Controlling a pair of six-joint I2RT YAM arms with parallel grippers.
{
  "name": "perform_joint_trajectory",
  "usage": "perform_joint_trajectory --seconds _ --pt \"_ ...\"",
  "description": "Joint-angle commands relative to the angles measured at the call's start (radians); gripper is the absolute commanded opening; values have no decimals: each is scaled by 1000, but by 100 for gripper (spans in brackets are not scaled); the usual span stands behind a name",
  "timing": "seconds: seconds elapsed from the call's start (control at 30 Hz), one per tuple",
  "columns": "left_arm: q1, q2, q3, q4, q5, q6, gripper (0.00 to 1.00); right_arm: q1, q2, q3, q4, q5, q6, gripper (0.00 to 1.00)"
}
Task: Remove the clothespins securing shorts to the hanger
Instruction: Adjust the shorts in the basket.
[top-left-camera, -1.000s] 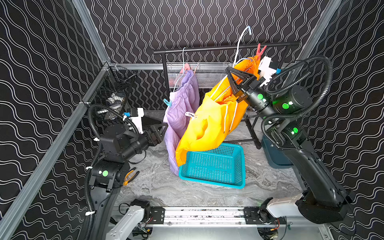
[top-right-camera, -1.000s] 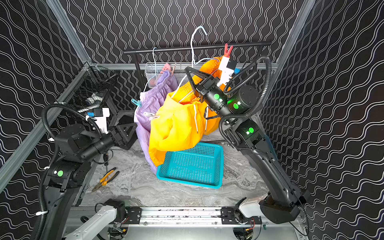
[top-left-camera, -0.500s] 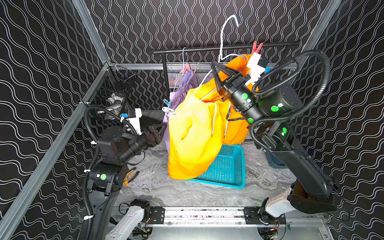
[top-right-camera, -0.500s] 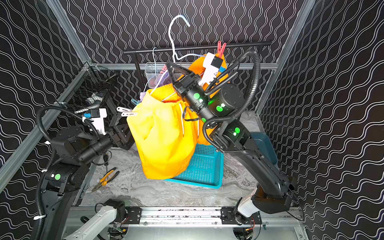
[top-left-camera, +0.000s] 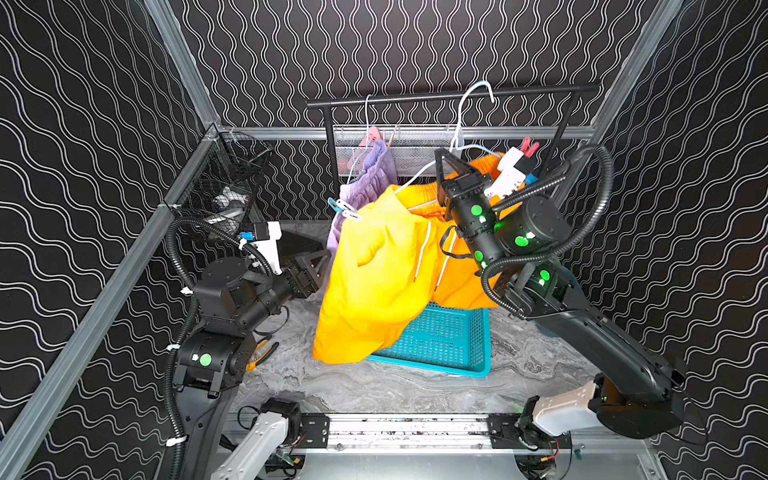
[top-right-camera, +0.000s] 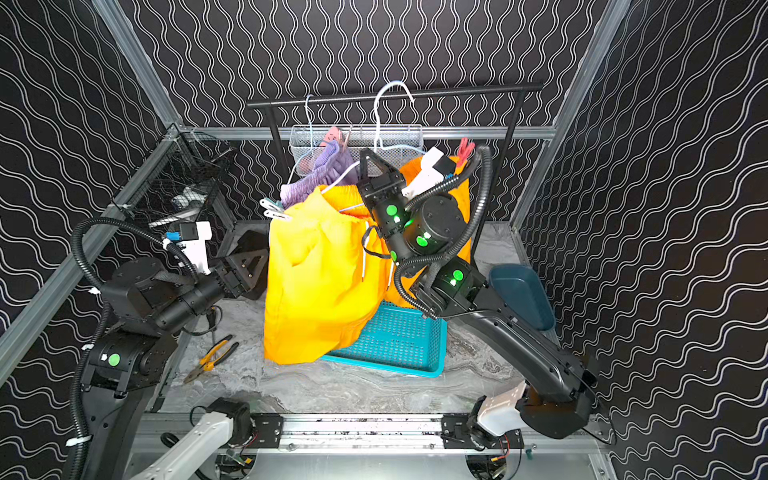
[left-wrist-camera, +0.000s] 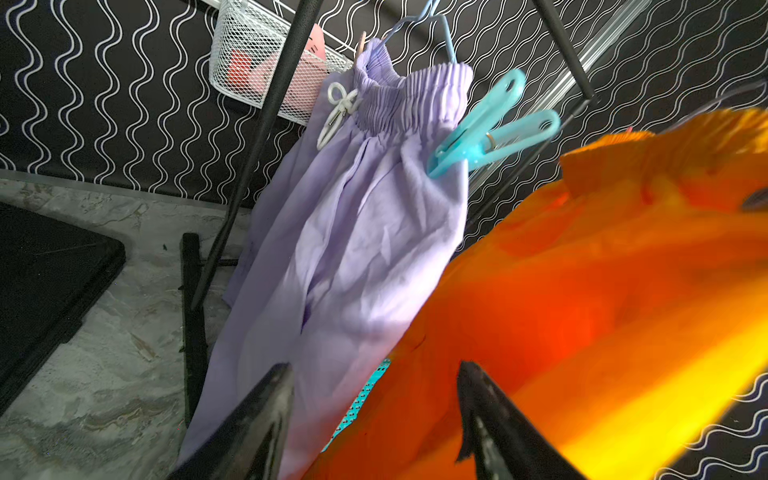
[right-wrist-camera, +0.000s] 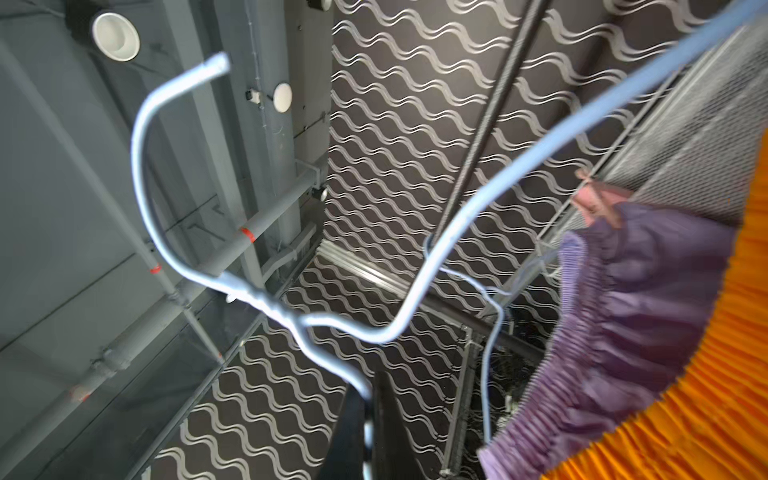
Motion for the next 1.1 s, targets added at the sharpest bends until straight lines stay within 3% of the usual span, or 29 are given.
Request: perform_joint_trajectory --seconds 0.0,0.13,0.27,0.4,0.57,0.8,1.07 --pt "-2 0 -5 2 -3 8 67 -1 -57 -115 124 148 -13 0" --pt "-2 1 -15 15 10 -8 67 -19 -113 -268 136 218 6 0" --pt "-2 1 -23 32 36 -25 67 -70 -174 -437 89 216 118 0" --pt "-1 -5 -29 44 72 -30 63 -96 -227 -601 104 192 137 0" --pt "-2 -1 -33 81 115 -55 60 -184 -246 -781 187 4 231 0" --pt "-2 -4 3 95 161 -44 57 -259 -202 -971 444 -292 281 0" --pt "-9 10 12 158 268 -60 59 -260 -151 -1062 612 -472 323 0"
